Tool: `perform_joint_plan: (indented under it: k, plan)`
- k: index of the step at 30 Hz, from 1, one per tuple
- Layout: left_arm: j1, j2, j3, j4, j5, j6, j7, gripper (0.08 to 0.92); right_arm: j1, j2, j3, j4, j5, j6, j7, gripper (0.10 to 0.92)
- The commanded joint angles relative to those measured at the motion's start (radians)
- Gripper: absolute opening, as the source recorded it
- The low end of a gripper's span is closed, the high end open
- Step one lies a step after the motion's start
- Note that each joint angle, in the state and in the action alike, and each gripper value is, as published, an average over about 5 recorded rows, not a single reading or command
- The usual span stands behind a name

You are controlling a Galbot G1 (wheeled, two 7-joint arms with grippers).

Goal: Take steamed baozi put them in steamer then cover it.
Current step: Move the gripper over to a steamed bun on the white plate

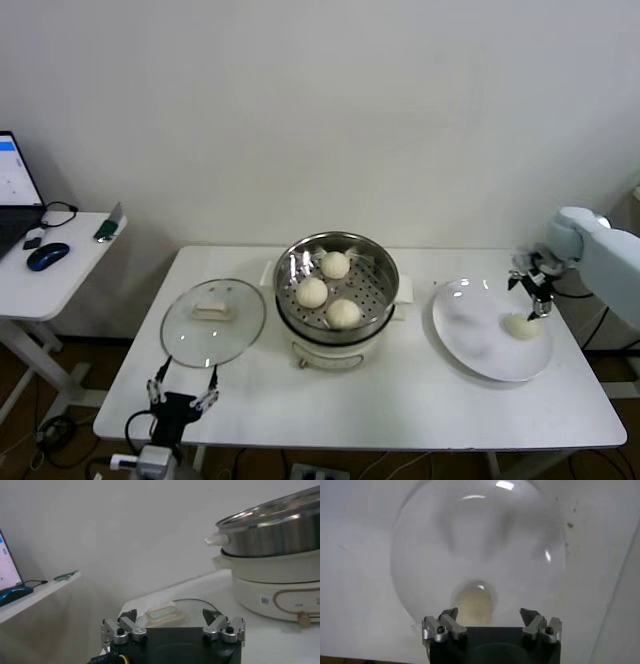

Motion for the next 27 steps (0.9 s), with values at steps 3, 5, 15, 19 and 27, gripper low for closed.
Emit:
perform_joint_plan:
  k: [3,5,15,19,27]
  plan:
    - [-0.002,-0.004,-0.001,0.005,0.003,0.007,-0.005,0.823,-0.138,0.052,0.188,-0.174,-0.084,0.018,0.002,0.823]
    - [-0.001,-0.004,-0.001,0.009,0.004,0.007,-0.005,0.823,-0.144,0.069,0.208,-0.199,-0.089,0.022,0.009,0.823]
    - [0.005,-0.004,0.003,0.014,0.011,0.004,-0.002,0.823,-0.131,0.155,0.291,-0.303,-0.150,0.057,0.033,0.823]
    - [0.006,-0.007,0.003,0.016,0.014,0.003,-0.003,0.823,-0.127,0.168,0.295,-0.318,-0.170,0.061,0.026,0.823]
    - [0.008,-0.004,-0.003,0.021,0.015,0.001,-0.003,0.823,-0.127,0.178,0.294,-0.337,-0.180,0.063,0.010,0.823]
